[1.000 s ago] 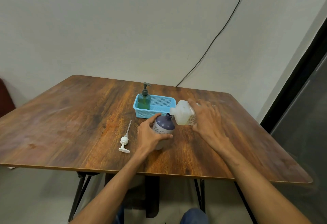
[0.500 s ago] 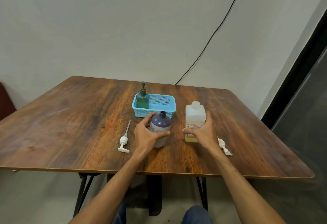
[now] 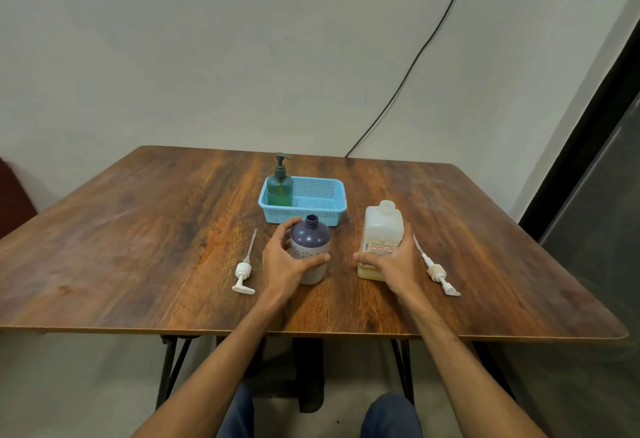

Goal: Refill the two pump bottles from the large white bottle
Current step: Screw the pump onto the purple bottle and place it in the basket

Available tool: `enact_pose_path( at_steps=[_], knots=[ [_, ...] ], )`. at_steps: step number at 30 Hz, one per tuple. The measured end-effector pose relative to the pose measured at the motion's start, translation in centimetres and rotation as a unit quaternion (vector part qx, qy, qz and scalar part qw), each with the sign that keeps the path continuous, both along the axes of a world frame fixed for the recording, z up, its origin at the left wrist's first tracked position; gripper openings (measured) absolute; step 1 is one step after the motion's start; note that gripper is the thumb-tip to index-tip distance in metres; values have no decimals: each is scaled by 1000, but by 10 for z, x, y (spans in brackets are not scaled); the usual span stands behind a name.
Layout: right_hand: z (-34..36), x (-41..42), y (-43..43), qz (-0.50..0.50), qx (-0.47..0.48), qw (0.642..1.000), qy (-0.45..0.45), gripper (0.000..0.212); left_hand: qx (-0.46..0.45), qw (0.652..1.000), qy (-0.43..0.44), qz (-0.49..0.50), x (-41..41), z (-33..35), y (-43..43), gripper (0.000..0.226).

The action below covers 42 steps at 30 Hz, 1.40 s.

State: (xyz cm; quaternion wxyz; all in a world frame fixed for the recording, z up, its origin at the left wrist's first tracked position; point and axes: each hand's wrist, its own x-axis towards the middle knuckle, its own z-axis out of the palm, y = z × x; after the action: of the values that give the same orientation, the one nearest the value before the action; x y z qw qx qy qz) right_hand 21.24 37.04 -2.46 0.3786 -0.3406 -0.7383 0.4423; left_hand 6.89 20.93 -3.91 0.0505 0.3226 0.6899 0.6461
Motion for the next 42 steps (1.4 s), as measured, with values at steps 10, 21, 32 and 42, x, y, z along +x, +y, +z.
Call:
enact_pose_path(
  at_steps=[10, 21, 32, 42],
  knots=[
    [-3, 9, -5, 33, -56, 998, 0, 113, -48, 997, -19, -49, -1, -1, -6, 110],
    [42, 8, -90, -110, 270, 941, 169, 42, -11, 991, 135, -15, 1, 54, -67, 56],
    [-8, -54, -130, -46, 206, 973, 95, 67, -109, 975, 185, 61, -25, 20, -97, 23],
    [-30, -77, -118, -45, 95, 993, 61, 95, -258, 943, 134, 162, -39, -21, -81, 54]
  ],
)
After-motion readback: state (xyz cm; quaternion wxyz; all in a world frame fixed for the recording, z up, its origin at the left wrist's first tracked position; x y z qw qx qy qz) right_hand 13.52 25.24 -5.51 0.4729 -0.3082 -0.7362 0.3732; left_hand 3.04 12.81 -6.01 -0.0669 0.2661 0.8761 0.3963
